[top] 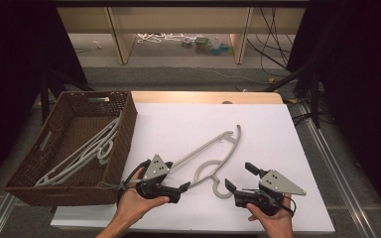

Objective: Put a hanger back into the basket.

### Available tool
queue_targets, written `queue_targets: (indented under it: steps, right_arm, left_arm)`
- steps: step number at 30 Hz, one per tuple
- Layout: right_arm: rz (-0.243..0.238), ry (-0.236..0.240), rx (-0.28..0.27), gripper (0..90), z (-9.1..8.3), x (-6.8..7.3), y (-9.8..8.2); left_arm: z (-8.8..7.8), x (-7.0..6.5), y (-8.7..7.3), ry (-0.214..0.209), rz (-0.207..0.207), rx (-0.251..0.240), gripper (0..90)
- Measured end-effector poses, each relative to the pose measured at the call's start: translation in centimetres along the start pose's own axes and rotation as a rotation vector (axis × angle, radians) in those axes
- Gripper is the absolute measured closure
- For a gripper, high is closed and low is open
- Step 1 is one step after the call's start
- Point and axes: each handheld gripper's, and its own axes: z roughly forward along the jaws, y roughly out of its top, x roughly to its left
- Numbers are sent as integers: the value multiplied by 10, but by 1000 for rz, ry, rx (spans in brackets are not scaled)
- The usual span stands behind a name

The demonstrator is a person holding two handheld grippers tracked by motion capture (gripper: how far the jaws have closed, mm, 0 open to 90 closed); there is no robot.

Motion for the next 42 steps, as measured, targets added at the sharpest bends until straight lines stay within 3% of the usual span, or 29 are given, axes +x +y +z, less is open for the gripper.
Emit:
queue_targets:
  steps: [5,6,8,12,16,23,29,31,35,36,37,38,39,42]
  right_arm:
    - [-8,-8,18,155,-2,-1,1]
    - [-7,-8,15,155,-2,-1,1]
    - [-9,-9,12,155,-2,-1,1]
    - [-10,-8,23,156,-3,-1,1]
    - [-16,-6,14,156,-1,1,1]
    - [-17,11,19,156,1,5,2]
    - [-29,-3,28,156,0,4,2]
    - [-22,8,8,156,2,4,2]
    - [-30,-3,26,156,0,4,3]
    - [-30,-3,28,156,0,4,3]
    - [-29,-3,30,156,0,4,3]
    - [-29,-4,26,156,0,4,2]
    - [-30,-4,29,156,0,4,3]
    - [-32,-5,16,156,1,4,2]
  left_arm:
    - [11,1,1,-18,24,34,163]
    - [14,1,1,-13,13,31,163]
    - [18,2,2,-20,36,70,163]
    - [27,1,0,-18,70,81,163]
    - [32,3,0,-21,67,100,163]
    - [48,8,-4,-29,91,194,164]
    - [55,10,-6,-47,145,267,169]
    - [56,13,-6,-60,150,283,177]
    - [60,14,-4,-86,149,329,210]
    - [61,15,-2,-98,182,357,211]
    - [63,14,-2,-102,177,358,210]
    - [65,14,-1,-107,206,380,219]
    - [68,12,-1,-106,195,374,238]
    - [74,10,0,-127,230,424,259]
